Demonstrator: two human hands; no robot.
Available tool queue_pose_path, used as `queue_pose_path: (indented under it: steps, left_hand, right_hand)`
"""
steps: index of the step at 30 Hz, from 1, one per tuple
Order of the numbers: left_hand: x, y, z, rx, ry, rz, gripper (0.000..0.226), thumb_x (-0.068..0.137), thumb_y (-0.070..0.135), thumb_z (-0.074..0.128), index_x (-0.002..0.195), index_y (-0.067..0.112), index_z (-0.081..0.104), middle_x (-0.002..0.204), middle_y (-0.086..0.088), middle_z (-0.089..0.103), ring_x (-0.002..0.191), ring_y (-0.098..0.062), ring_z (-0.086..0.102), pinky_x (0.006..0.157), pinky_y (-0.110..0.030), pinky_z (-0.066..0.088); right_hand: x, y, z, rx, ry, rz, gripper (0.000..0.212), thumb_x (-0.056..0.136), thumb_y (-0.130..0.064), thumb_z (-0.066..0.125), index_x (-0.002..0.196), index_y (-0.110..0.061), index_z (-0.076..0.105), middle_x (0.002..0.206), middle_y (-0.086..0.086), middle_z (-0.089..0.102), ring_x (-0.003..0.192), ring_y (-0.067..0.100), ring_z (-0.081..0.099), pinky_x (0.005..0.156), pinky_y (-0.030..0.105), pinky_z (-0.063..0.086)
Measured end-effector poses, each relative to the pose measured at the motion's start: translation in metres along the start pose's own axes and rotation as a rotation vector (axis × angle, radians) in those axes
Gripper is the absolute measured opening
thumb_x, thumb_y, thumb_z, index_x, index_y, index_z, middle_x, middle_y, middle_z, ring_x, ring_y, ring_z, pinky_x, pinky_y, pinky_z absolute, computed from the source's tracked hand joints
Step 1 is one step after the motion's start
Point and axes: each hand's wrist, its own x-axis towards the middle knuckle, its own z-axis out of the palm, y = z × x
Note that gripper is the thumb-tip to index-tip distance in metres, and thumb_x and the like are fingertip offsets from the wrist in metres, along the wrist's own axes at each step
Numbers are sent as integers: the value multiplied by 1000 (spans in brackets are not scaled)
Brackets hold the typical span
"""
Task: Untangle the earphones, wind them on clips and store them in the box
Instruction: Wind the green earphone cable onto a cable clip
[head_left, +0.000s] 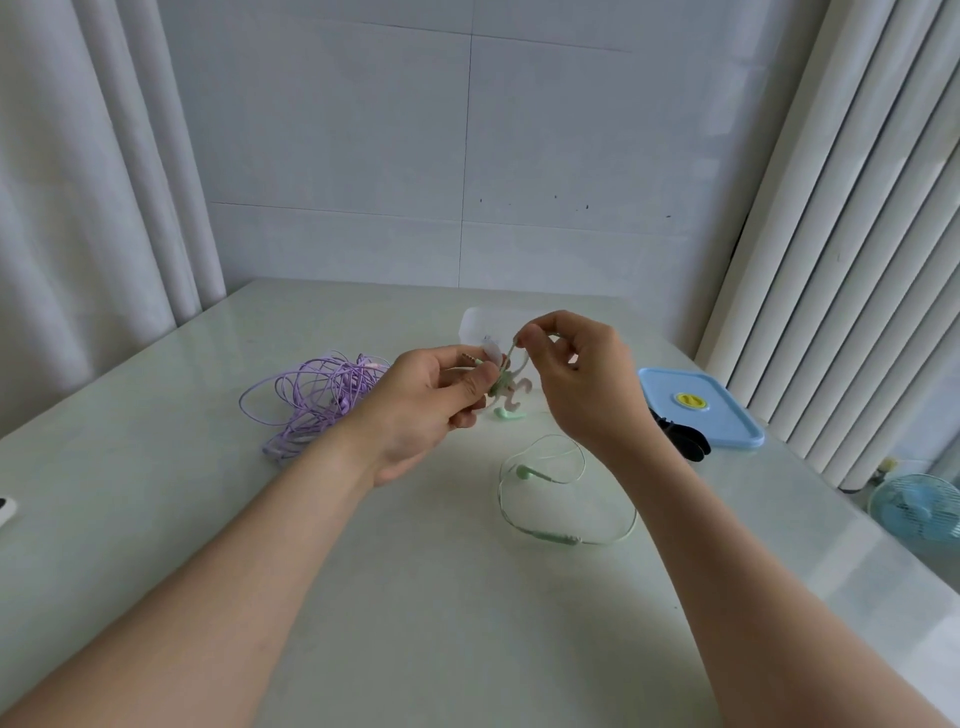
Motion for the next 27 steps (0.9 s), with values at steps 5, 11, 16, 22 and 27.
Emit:
queue_pose_path:
  steps: [5, 11, 16, 22, 27]
  left_hand:
    - [-1, 3, -3, 117, -25, -6, 32, 92, 13, 74, 122, 6, 69, 99, -4, 77, 86, -10, 67, 80, -28, 54]
    - [-1, 4, -2, 143, 6, 61, 26, 97, -3, 67, 120, 8, 70, 100, -7, 77, 91, -14, 70, 93, -34, 59]
    - [1, 3, -1, 136, 104, 123, 23, 96, -3, 69, 117, 5, 72, 102, 2, 73, 84, -9, 70, 82, -22, 58]
    - [3, 3, -1, 83, 261, 135, 18, 93, 2, 74, 111, 7, 72, 101, -9, 79, 89, -15, 74, 76, -19, 57]
    - [1, 3, -2, 162, 430, 154, 11, 95, 10, 75, 106, 8, 73, 95, -10, 79, 77, -14, 75, 56, -12, 49]
  right_hand:
    - [1, 4, 0, -70, 5, 20, 20, 104, -25, 59, 93, -23, 76, 66, -7, 65, 60, 6, 56, 54, 18, 39]
    - [1, 10, 4, -134, -39, 54, 17, 104, -28, 59, 94, -25, 73, 64, -8, 62, 65, 10, 55, 61, 31, 45]
    - [2, 19, 3, -168, -94, 104, 22, 96, -35, 69, 76, -28, 74, 42, -10, 46, 46, 12, 37, 56, 30, 39]
    - [-6, 4, 1, -155, -393, 29, 27, 100, -38, 67, 81, -23, 79, 62, 3, 66, 48, 8, 41, 53, 23, 37]
    - [-14, -10, -2, -128, -535, -18, 17, 98, -29, 70, 94, -22, 84, 68, -4, 74, 47, -3, 54, 51, 6, 36]
